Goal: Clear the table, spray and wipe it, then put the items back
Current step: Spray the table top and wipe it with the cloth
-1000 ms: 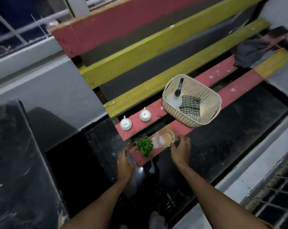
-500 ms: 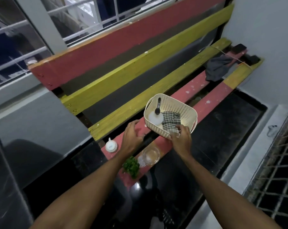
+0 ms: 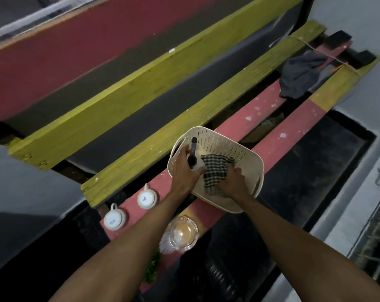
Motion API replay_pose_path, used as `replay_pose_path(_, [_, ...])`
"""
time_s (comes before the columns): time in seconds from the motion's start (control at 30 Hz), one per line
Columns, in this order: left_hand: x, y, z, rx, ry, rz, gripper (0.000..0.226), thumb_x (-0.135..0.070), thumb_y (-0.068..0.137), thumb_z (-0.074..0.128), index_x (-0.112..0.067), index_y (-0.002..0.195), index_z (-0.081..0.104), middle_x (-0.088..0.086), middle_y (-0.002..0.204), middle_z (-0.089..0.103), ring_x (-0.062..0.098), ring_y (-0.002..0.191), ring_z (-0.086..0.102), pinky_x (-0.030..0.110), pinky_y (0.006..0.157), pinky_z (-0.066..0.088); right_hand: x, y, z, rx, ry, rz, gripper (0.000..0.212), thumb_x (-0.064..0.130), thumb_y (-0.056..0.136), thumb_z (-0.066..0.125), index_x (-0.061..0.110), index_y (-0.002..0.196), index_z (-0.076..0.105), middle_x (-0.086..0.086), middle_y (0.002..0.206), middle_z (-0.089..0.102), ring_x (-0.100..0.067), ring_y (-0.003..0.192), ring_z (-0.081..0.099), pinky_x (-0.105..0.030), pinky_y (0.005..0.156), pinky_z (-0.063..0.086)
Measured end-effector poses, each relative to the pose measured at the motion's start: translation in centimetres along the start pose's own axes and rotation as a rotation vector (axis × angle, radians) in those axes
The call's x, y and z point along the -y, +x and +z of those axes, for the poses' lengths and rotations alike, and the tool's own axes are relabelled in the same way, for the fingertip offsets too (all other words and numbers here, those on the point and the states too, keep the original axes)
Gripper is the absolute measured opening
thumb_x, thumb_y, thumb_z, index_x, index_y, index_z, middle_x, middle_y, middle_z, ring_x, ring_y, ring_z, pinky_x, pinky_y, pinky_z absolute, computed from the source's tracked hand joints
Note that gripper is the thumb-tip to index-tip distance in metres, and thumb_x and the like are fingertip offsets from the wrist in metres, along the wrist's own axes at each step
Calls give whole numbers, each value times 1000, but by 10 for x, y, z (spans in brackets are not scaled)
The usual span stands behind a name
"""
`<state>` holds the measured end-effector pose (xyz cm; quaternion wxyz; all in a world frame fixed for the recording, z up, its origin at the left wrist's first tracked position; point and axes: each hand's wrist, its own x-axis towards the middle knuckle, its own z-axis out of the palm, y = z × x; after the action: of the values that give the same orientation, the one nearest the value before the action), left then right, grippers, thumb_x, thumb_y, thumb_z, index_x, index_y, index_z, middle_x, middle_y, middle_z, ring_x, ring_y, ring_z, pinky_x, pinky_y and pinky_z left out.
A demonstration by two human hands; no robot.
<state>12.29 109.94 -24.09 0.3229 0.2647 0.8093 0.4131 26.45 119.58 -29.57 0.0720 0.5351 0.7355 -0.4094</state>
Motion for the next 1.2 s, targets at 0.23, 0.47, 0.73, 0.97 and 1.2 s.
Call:
replay_pose_path(0.23, [10,12,16,-100,56,-19,27,-17,93,71,-9,118,65,3,107,69,14,93,57,27,81,39,-8,25,35,26,-270,-35,107,40,75,80,31,156,10,-25,154,1,-50,134,23,-58,104,40])
replay_pose_path(0.47, [12,3,7,-187,90,79,23,-20,89,77,-8,108,70,2,99,74,12,86,63,21,67,40,-12,32,36,-266,-212,-221,28,5,92,48,6,113,66,-19,130,53,-39,101,61,-45,82,54])
replay_pose_path(0.73, [-40,-51,-67,-211,-68,196,29,-39,91,72,-16,108,69,2,102,74,15,90,65,34,75,48,45,-41,-15,-442,65,-277,25,10,87,56,9,106,72,-12,109,69,-30,106,59,-34,91,43])
replay_pose_path(0.97, [-78,-161,-180,-217,-164,280,30,-51,97,57,-22,103,59,-1,96,63,20,94,61,37,80,46,151,-165,-31,-456,107,-298,36,7,83,61,7,117,72,-20,107,62,-36,100,58,-35,84,41])
replay_pose_path(1.2, [-13,-311,-327,-439,-217,228,33,-49,97,55,-17,105,57,10,99,64,24,94,64,39,86,50,261,-307,61,-306,64,-438,38,16,78,61,16,113,75,-16,102,72,-35,98,66,-34,79,50])
